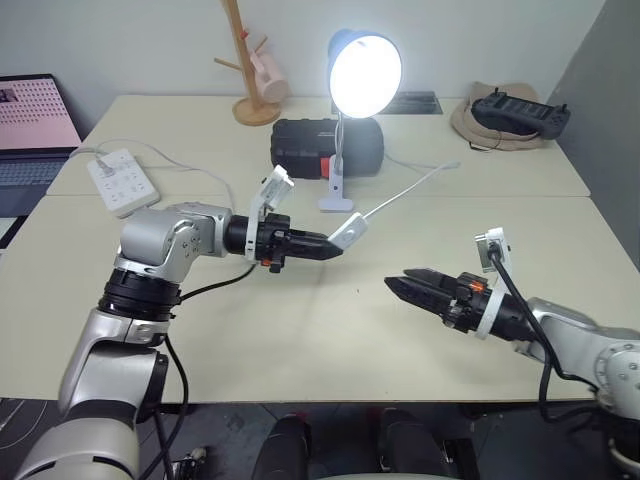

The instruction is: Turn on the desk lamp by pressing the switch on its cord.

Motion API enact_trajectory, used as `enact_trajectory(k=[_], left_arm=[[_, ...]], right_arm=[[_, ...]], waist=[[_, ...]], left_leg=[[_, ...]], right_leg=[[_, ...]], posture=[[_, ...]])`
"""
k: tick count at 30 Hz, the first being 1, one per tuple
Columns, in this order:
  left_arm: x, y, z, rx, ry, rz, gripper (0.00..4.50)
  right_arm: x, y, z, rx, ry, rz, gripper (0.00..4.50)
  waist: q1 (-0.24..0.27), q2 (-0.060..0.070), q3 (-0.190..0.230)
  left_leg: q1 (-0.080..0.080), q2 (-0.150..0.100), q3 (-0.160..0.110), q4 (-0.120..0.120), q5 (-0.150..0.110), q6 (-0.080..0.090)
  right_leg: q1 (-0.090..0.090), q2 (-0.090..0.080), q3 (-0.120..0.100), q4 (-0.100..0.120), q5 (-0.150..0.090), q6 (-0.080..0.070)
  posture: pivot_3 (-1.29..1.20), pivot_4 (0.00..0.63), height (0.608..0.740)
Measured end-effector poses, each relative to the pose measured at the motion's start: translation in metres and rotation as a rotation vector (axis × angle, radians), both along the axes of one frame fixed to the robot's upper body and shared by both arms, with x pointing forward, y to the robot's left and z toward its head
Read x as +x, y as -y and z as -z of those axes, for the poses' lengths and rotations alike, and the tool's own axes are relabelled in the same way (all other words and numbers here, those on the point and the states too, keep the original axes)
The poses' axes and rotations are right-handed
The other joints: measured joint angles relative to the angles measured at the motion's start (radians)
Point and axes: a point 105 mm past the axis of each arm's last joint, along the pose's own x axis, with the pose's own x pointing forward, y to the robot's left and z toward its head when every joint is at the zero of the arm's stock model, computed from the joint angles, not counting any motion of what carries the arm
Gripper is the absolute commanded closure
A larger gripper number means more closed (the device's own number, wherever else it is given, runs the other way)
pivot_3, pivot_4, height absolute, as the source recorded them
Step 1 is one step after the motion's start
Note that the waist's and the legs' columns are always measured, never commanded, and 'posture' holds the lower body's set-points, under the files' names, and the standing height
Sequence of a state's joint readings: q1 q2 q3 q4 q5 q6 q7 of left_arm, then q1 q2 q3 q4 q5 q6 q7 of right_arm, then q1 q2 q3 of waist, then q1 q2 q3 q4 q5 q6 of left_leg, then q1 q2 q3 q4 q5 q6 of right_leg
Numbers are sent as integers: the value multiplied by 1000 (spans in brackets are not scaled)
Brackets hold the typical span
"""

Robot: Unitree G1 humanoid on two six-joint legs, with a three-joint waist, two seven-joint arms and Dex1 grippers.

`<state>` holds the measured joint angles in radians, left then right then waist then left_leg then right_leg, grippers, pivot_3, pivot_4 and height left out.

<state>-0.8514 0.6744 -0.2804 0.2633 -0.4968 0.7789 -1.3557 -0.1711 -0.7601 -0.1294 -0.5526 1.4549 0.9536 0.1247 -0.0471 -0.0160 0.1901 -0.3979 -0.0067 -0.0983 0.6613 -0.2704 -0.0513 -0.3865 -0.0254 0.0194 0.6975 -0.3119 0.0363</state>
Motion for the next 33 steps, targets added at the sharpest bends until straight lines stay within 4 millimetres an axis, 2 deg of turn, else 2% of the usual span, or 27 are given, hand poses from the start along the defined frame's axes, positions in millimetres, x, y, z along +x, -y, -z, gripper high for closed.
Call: enact_trajectory(k=[4,8,10,11,12,14,18,23,24,25,28,30,32,33], left_arm=[[12,-14,42,305,265,124,4133],[22,-20,62,407,375,175,4133],[26,-19,64,429,420,199,3420],[28,-18,65,435,441,206,3358],[30,-17,64,436,449,211,3082],[31,-12,63,426,468,236,2792],[32,-11,60,401,455,246,1849],[35,-19,42,356,426,213,663],[35,-23,38,349,416,200,595],[34,-30,31,333,394,179,288],[33,-55,6,307,373,76,46],[33,-74,-15,300,409,-11,46],[30,-83,-21,285,423,-55,46],[27,-85,-18,283,411,-63,46]], right_arm=[[-3,7,2,-268,122,-55,60],[-7,4,9,-336,160,-105,60],[-8,4,13,-350,161,-115,0],[-8,4,14,-357,165,-118,0],[-8,4,15,-359,167,-120,0],[-8,4,17,-365,174,-124,0],[-9,5,20,-372,175,-129,0],[-12,8,23,-383,170,-153,0],[-11,9,22,-390,174,-153,0],[-12,12,21,-399,175,-158,0],[-12,22,16,-433,186,-185,0],[-6,33,9,-456,203,-161,0],[-3,39,7,-457,212,-151,0],[-1,41,7,-460,216,-147,0]], waist=[[10,0,0],[18,-1,1],[20,-1,1],[21,-1,1],[21,-1,1],[21,-1,1],[18,-1,1],[15,-1,1],[15,-1,1],[15,-1,1],[13,-2,1],[11,-2,1],[13,-2,1],[14,-2,1]], left_leg=[[-2,0,0,0,0,0],[-3,0,-1,1,0,0],[-3,0,-1,1,0,0],[-3,0,-1,1,0,0],[-3,0,-2,1,0,0],[-3,-1,-1,1,0,0],[-3,0,-2,1,0,0],[-2,0,-2,1,0,0],[-2,0,-2,1,0,0],[-2,0,-2,1,0,0],[-3,0,-2,2,0,0],[-2,1,-2,1,0,0],[-1,1,-2,1,0,0],[-1,1,-2,1,0,0]], right_leg=[[-1,0,0,-1,0,0],[-1,0,-1,-1,0,0],[-1,-1,-1,-1,0,0],[0,-1,-2,-1,0,0],[0,-1,-2,-1,0,0],[0,-1,-2,-1,0,0],[-1,0,-2,0,0,0],[0,0,-2,0,0,0],[0,0,-2,0,0,0],[-1,0,-2,0,0,0],[-1,0,-2,0,0,0],[0,0,-2,0,0,0],[0,0,-2,0,0,0],[1,0,-2,0,0,0]], posture=[[0,150,740],[0,150,740],[0,150,740],[0,150,740],[0,150,740],[0,150,740],[0,150,740],[0,150,740],[0,150,740],[0,150,740],[0,150,740],[0,150,740],[0,150,740],[0,150,740]])
